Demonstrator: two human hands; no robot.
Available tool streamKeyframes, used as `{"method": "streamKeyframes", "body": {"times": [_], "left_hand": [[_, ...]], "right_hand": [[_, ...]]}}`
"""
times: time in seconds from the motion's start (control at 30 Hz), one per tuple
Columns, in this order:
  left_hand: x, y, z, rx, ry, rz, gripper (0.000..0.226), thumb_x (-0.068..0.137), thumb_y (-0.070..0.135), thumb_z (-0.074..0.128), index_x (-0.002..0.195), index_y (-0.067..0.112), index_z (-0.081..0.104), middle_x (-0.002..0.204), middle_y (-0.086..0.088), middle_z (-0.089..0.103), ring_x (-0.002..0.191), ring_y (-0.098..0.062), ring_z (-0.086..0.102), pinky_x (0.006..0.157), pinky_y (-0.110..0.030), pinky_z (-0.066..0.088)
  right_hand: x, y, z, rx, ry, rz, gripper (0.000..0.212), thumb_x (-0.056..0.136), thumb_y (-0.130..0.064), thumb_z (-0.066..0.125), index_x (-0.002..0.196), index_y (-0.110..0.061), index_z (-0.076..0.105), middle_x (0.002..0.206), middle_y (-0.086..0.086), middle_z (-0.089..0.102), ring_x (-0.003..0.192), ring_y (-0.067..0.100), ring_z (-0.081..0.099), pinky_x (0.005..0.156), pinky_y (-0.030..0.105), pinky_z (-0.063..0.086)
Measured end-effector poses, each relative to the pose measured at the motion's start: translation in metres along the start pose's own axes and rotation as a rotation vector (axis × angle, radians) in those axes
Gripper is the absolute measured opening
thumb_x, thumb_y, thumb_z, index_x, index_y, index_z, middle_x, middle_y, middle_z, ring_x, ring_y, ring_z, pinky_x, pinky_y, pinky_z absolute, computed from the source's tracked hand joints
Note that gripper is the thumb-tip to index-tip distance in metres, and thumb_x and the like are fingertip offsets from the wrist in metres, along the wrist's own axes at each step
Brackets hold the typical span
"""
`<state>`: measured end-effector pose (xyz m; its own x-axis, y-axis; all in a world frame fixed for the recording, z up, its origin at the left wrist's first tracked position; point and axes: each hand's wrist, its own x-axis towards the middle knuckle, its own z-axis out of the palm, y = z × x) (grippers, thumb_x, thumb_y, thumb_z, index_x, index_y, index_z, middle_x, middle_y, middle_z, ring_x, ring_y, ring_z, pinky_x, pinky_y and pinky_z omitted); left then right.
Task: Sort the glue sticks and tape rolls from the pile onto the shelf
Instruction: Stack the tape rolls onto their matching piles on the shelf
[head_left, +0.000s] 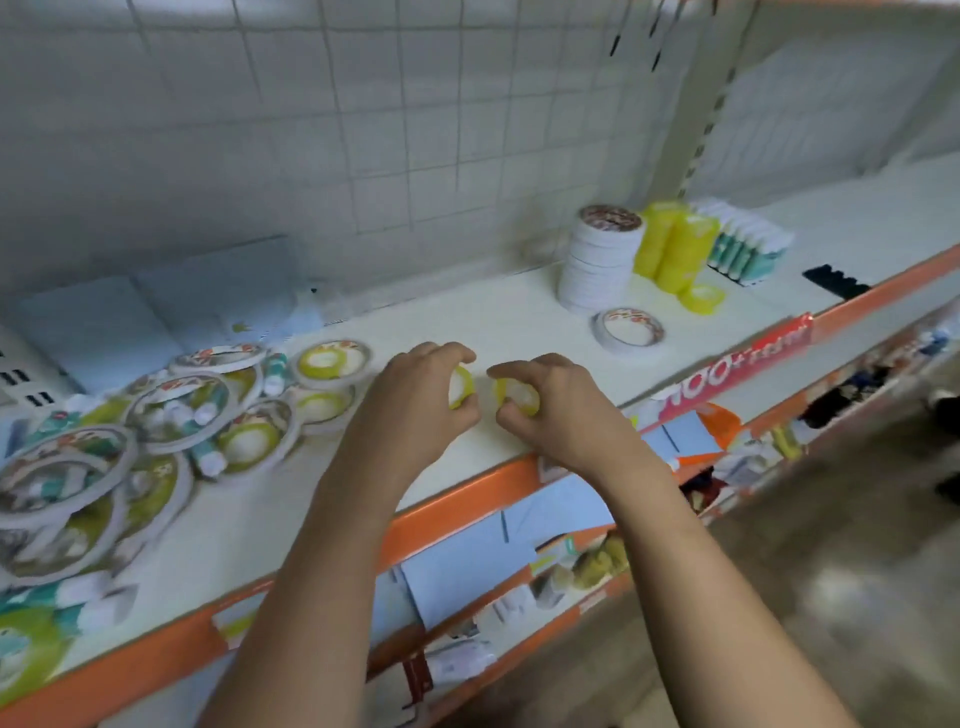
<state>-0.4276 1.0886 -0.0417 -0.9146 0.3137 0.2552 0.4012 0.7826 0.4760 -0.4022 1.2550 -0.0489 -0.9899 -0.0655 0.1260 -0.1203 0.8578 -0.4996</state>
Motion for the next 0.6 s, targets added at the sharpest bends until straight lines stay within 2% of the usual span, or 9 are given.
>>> {"method": "streamKeyframes", "body": {"times": [0.07, 0.17, 0.27, 0.37, 0.43, 0.6], "left_hand": [[0.013, 0.033, 0.025, -0.001, -0.016, 0.015, 0.043, 0.083, 0.029, 0.067, 0.124, 0.022, 0.058, 0.121, 0.000, 0.061, 0.112, -0.023, 0.054, 0.092, -0.035, 0.045], [0.033, 0.084, 0.063, -0.016, -0.045, 0.045, 0.038, 0.080, 0.031, 0.069, 0.115, 0.021, 0.062, 0.115, 0.000, 0.058, 0.106, -0.022, 0.055, 0.084, -0.033, 0.043], [0.054, 0.129, 0.098, -0.015, -0.061, 0.041, 0.040, 0.078, 0.030, 0.071, 0.115, 0.018, 0.062, 0.114, -0.003, 0.057, 0.103, -0.025, 0.057, 0.082, -0.034, 0.043], [0.067, 0.154, 0.122, 0.018, -0.068, -0.017, 0.044, 0.077, 0.030, 0.074, 0.118, 0.016, 0.063, 0.114, -0.007, 0.056, 0.105, -0.027, 0.056, 0.081, -0.032, 0.040], [0.072, 0.159, 0.130, 0.043, -0.058, -0.048, 0.044, 0.077, 0.029, 0.075, 0.118, 0.017, 0.063, 0.115, -0.007, 0.056, 0.106, -0.027, 0.055, 0.082, -0.033, 0.041], [0.068, 0.155, 0.128, 0.095, -0.027, -0.141, 0.043, 0.079, 0.026, 0.072, 0.120, 0.017, 0.061, 0.117, -0.006, 0.055, 0.107, -0.028, 0.054, 0.085, -0.037, 0.045]], "right_hand": [[-0.011, 0.035, -0.025, -0.015, -0.006, 0.055, 0.044, 0.082, -0.027, 0.064, 0.126, -0.027, 0.065, 0.112, 0.011, 0.061, 0.105, 0.025, 0.058, 0.095, 0.032, 0.045], [-0.021, 0.092, -0.059, -0.052, 0.011, 0.122, 0.041, 0.080, -0.026, 0.070, 0.121, -0.018, 0.068, 0.114, 0.011, 0.058, 0.098, 0.027, 0.061, 0.086, 0.028, 0.046], [-0.015, 0.137, -0.077, -0.116, -0.012, 0.119, 0.037, 0.084, -0.012, 0.067, 0.121, -0.009, 0.066, 0.112, 0.014, 0.058, 0.098, 0.030, 0.061, 0.081, 0.032, 0.047], [-0.008, 0.158, -0.079, -0.122, -0.036, 0.051, 0.019, 0.081, -0.002, 0.057, 0.095, -0.003, 0.070, 0.094, 0.013, 0.053, 0.093, 0.034, 0.058, 0.070, 0.034, 0.039], [-0.007, 0.169, -0.078, -0.108, -0.045, 0.019, 0.014, 0.082, -0.005, 0.056, 0.087, -0.002, 0.069, 0.092, 0.013, 0.053, 0.090, 0.033, 0.057, 0.073, 0.038, 0.044], [-0.010, 0.186, -0.083, -0.013, -0.022, -0.052, 0.027, 0.086, -0.012, 0.064, 0.112, -0.008, 0.069, 0.110, 0.014, 0.060, 0.100, 0.030, 0.059, 0.085, 0.041, 0.047]]}}
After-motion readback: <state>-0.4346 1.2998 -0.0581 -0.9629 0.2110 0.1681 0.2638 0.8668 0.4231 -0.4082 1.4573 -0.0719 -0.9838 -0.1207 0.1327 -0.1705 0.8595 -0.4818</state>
